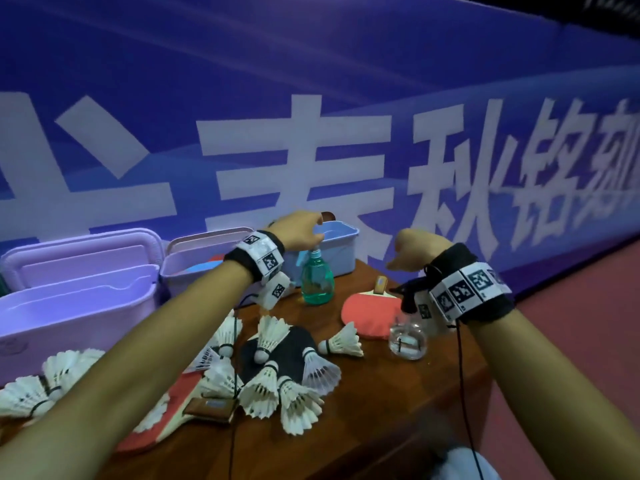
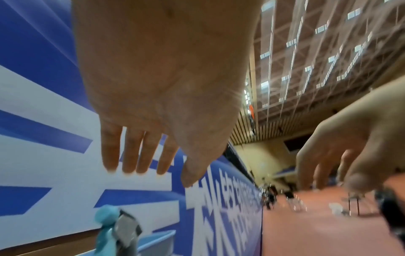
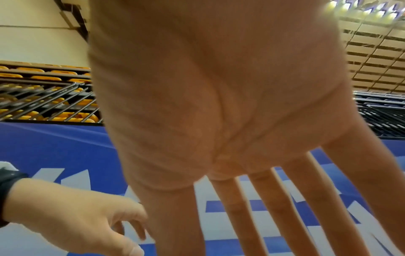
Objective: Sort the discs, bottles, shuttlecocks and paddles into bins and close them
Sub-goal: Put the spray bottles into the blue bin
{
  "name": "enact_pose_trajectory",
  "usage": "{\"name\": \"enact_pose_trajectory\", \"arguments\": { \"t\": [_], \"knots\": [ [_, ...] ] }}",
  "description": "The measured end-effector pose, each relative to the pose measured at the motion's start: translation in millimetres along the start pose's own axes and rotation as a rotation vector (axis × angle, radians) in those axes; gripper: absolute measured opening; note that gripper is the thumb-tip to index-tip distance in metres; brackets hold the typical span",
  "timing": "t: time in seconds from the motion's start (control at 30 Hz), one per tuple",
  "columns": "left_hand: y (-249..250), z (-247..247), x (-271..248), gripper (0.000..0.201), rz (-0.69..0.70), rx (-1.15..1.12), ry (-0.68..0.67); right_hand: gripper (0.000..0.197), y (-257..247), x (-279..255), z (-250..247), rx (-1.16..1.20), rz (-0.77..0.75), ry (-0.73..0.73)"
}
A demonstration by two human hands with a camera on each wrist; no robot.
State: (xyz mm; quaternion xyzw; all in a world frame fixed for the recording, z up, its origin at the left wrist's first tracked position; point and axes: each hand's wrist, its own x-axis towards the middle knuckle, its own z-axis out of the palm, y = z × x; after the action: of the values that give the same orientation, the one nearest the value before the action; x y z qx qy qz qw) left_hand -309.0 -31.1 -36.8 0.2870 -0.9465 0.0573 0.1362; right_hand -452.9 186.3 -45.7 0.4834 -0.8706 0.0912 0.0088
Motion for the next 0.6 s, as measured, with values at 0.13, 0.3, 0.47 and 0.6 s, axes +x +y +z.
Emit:
{"name": "enact_pose_trajectory", "arguments": {
  "t": [0.13, 0.3, 0.47, 0.6],
  "knots": [
    [2.3, 23.0, 19.2, 0.05, -0.085, 0.216, 0.031, 0.035, 17.6, -12.4, 9.8, -0.046, 0.029, -0.114],
    [0.0, 40.2, 31.8, 0.038, -0.108, 0.288, -0.038, 0.03, 28.5, -22.8, 27.5, -0.058, 0.009, -0.206],
    [0.7, 46.1, 33.1, 0.052, -0.139, 0.234, 0.018, 0.025, 23.6, -23.5, 29.3, -0.034, -0.076, -0.154],
    [-0.9, 43.3, 32.5, 0.052, -0.178, 0.218, 0.005, 0.025, 18.2, -20.4, 31.8, -0.004, -0.113, -0.116]
  ]
}}
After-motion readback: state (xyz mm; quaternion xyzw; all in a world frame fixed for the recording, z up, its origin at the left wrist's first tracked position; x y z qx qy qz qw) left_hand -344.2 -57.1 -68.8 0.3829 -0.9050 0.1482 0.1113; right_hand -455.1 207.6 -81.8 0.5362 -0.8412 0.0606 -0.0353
